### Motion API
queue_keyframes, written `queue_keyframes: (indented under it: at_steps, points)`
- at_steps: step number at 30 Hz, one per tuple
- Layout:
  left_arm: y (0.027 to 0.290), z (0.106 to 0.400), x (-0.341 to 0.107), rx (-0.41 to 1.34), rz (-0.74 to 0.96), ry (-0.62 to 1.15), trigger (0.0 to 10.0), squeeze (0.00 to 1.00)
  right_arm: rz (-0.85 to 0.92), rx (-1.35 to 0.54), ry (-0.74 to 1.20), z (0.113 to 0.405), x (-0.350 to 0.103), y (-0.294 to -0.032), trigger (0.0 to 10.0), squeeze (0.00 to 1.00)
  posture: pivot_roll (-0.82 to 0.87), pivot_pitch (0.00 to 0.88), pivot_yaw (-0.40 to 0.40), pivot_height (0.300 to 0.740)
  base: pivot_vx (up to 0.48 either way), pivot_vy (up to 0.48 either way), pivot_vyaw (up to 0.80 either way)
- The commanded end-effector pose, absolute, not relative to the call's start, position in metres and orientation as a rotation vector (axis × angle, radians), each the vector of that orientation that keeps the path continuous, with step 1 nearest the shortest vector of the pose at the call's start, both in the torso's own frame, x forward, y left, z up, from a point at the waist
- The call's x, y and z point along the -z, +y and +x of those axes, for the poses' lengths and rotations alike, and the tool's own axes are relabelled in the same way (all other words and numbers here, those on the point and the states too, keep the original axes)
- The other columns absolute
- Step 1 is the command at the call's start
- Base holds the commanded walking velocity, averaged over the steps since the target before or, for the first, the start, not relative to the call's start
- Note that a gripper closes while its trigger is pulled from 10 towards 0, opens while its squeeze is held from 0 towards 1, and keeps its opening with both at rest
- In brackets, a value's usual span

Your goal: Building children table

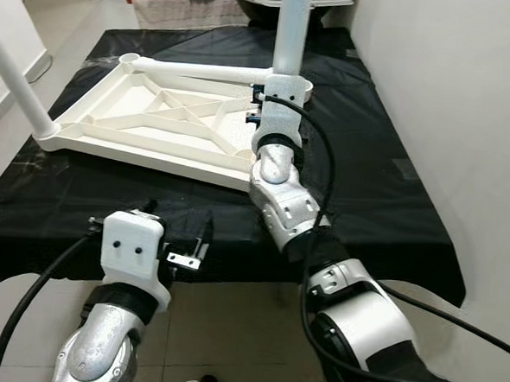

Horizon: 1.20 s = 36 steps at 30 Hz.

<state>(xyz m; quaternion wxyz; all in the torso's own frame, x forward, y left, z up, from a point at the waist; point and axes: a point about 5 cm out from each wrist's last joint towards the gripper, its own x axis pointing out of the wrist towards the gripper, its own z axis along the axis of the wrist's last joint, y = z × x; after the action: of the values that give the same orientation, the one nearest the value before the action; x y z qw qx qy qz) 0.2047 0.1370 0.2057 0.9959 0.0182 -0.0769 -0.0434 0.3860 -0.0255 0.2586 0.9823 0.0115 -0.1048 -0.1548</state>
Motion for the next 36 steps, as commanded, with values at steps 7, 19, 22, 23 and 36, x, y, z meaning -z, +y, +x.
queue_keyframes:
  at_steps: [7,19,22,23,36]
  points:
    - [0.136,0.209,-0.205,0.077,0.042,-0.168,10.0,0.0,-0.005,0.683,0.067,0.384,-0.213,-0.046,10.0,0.0,0.1,0.181,0.003,0.74,0.0,0.0,0.0]
    - [0.126,0.211,-0.203,0.145,0.02,-0.168,10.0,0.0,0.123,0.763,0.157,0.387,-0.212,-0.055,10.0,0.0,0.1,0.164,-0.003,0.74,0.0,0.0,0.0]
    - [0.121,0.21,-0.201,0.193,0.003,-0.158,10.0,0.0,0.117,0.763,0.154,0.388,-0.212,-0.056,10.0,0.0,0.09,0.158,-0.004,0.74,0.0,0.0,0.0]
    - [0.115,0.208,-0.199,0.236,-0.015,-0.147,10.0,0.0,0.114,0.764,0.155,0.388,-0.211,-0.056,10.0,0.0,0.09,0.155,0.0,0.74,0.0,0.0,0.0]
    - [0.1,0.2,-0.187,0.346,-0.066,-0.096,10.0,0.0,0.121,0.704,0.176,0.388,-0.208,-0.048,10.0,0.0,0.08,0.143,0.001,0.74,0.0,0.0,0.0]
